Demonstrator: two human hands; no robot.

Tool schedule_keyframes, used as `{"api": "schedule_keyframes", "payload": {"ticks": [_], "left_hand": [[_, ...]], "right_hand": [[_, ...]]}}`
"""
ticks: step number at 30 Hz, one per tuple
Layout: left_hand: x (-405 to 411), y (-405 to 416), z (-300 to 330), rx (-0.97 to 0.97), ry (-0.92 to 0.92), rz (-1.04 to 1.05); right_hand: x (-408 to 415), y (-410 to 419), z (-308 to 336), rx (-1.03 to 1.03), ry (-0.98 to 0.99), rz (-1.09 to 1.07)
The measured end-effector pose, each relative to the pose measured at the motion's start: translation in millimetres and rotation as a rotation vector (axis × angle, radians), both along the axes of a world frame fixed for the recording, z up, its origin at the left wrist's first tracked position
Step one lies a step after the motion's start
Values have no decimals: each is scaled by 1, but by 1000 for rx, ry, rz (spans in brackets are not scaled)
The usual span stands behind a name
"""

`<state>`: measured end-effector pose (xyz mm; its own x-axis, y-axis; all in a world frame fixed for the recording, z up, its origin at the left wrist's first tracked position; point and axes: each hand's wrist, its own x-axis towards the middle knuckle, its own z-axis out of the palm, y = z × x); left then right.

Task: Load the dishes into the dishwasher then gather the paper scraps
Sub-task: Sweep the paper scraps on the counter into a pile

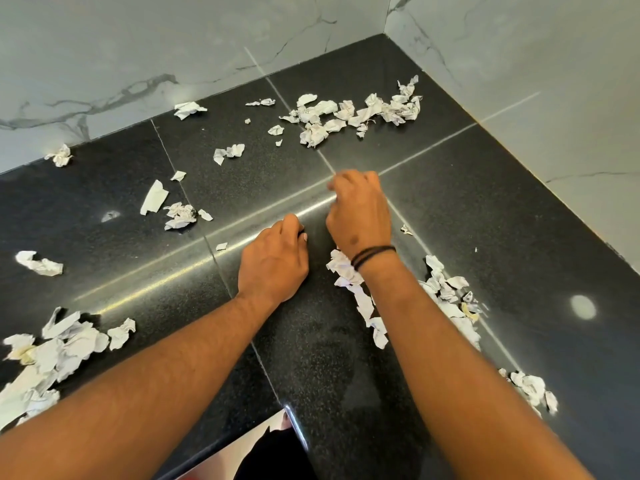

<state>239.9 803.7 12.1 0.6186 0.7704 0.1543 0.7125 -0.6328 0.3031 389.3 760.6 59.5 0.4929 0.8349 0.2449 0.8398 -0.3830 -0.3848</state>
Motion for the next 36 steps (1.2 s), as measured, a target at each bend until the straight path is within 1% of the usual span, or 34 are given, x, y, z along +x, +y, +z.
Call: {"api": "schedule_keyframes", "payload": {"ticks": [2, 5, 7, 9, 10, 12, 14, 18, 21, 24, 26, 28, 32, 34, 36], "left_hand": [[0, 0, 0, 11, 11, 2], [0, 0, 2, 11, 15, 6], [0, 0, 2, 6, 7, 6], [1, 0, 3, 15, 4, 9], [1, 0, 3, 20, 6, 8], [1, -1, 2, 21, 6, 8], [0, 0, 2, 15, 4, 10], [0, -1, 1, -2, -2, 1], [0, 0, 0, -9, -15, 2], [0, -1, 0, -8, -19, 4], [0, 0, -1, -2, -15, 3], [0, 0, -1, 7, -9, 1], [0, 0, -1, 11, 2, 9], [0, 1, -1, 5, 4, 11], [0, 1, 0, 2, 5, 10]], "right_hand": [[16, 32, 0, -60, -19, 57], [35, 73, 0, -240, 52, 123], [42, 88, -6, -371, 67, 156], [43, 92, -14, -461, 31, 158], [42, 89, -17, -458, 6, 143], [35, 78, -21, -381, -34, 108], [23, 58, -20, -319, -36, 75], [-7, 0, -15, -244, 51, -7], [-22, -29, -5, -255, 77, -66], [-16, -31, 8, -150, 9, -147], [0, -15, 11, -69, 22, -138], [26, 12, 7, -107, 35, -93], [75, 56, -11, -357, 112, -27], [91, 66, -19, -450, 45, -29], [96, 72, -18, -499, 5, -38]]}}
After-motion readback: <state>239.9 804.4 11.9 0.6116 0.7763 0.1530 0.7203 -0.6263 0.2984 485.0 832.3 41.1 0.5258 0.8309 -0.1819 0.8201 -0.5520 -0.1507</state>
